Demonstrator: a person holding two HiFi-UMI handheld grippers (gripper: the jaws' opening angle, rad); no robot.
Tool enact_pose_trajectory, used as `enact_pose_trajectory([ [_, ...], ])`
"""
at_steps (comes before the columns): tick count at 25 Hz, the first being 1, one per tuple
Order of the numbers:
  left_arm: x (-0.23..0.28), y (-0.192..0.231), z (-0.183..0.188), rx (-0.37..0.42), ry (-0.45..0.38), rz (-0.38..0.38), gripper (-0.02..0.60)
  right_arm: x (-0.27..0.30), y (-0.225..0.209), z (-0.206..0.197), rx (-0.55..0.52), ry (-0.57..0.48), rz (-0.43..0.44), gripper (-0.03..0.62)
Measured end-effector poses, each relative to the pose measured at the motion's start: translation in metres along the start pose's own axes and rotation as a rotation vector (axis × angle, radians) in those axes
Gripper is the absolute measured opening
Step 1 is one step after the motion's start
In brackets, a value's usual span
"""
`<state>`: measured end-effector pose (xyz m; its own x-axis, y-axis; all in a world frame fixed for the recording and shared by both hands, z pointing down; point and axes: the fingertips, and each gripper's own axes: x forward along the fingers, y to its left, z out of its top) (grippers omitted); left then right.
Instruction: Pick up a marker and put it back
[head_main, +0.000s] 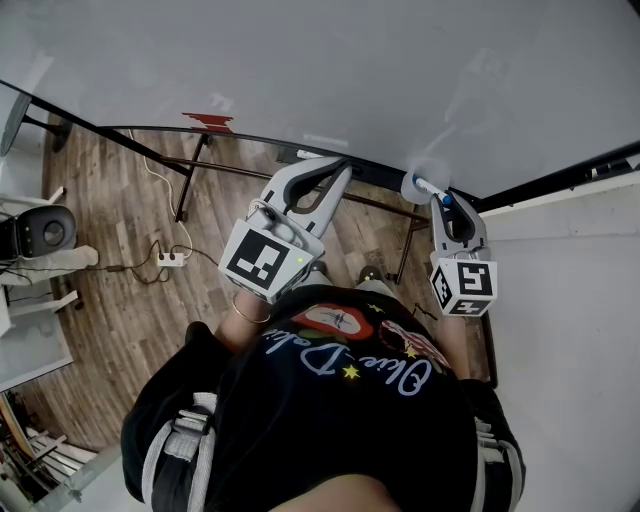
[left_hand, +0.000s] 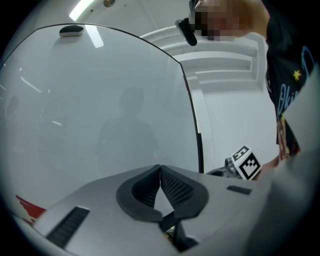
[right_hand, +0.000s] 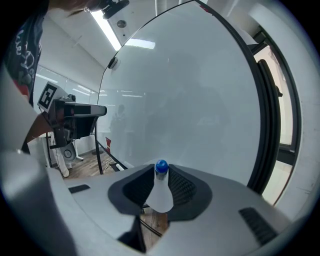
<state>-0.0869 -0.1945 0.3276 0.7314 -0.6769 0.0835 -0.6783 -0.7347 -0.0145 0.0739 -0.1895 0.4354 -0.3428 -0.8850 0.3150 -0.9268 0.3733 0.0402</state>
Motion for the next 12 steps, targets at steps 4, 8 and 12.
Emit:
enact_pose_trajectory([
  [4,0.0,0.0,-0.001,-0.001,0.005,0.0,0.004,-0.001,0.0,0.002,0.001,-0.005,0.0,0.084],
  [8,0.0,-0.001,0.0,0.0,-0.009,-0.004,0.004,-0.002,0.0,0.007,-0.001,-0.017,-0.003,0.086],
  [12,-0.001,0.001,0.0,0.0,-0.002,0.002,0.004,-0.005,-0.002,0.012,0.0,-0.033,-0.009,0.086],
])
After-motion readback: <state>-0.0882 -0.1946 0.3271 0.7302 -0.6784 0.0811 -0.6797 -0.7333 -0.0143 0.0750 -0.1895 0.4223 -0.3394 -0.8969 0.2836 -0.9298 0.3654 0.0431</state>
